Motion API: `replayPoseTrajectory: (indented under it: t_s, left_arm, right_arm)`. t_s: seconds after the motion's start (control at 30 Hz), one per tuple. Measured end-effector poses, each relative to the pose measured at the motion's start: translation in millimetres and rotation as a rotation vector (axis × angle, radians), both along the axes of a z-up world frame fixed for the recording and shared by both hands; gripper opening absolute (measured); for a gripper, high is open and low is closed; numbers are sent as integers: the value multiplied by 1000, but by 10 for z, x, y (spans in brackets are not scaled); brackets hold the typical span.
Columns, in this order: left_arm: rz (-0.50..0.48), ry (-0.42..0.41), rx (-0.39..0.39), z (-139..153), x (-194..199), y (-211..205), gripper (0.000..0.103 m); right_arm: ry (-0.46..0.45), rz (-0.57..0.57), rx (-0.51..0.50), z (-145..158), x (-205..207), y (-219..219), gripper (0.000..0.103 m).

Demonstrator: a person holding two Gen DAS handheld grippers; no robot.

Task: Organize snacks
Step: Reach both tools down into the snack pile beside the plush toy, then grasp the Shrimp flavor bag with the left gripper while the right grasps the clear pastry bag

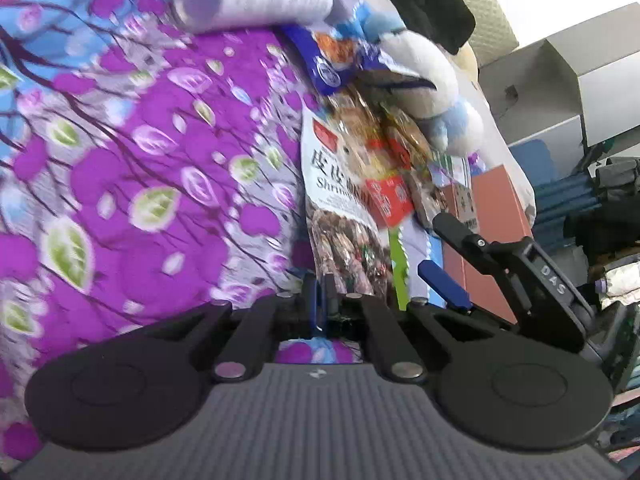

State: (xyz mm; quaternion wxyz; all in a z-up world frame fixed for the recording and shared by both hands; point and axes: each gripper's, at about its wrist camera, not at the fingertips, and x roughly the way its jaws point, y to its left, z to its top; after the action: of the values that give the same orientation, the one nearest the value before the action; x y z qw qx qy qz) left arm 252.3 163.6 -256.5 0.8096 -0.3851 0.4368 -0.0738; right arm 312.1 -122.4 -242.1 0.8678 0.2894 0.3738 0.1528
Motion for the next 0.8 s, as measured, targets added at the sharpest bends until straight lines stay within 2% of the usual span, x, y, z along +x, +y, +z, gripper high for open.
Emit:
replayPoseTrajectory:
  t_s: [0.23,0.47,0.53,0.57,0.6,0.7,0.8]
  left_arm:
    - [28,6,15,-15,-109,201,2]
    - [30,16,2,-84,-132,262,2]
    - [32,15,0,-93,-133,280,2]
    - [34,15,-3,-93,-120,274,2]
    - [34,12,-5,-93,-126,279,2]
    - [37,9,-6,-88,-143,281,2]
    - [37,11,-2,-77,-187,299,2]
  right_arm:
    - [8,-34,-79,-150,258,150,65]
    - [12,-23,-82,-245,609,262,64]
    - [22,-13,-72,-256,670,296,52]
    - [29,-2,-73,-266,685,307,33]
    - [34,12,-65,-288,699,316,23]
    - [23,23,-65,-273,655,344,8]
    - [10,30,-90,-195,552,368,6]
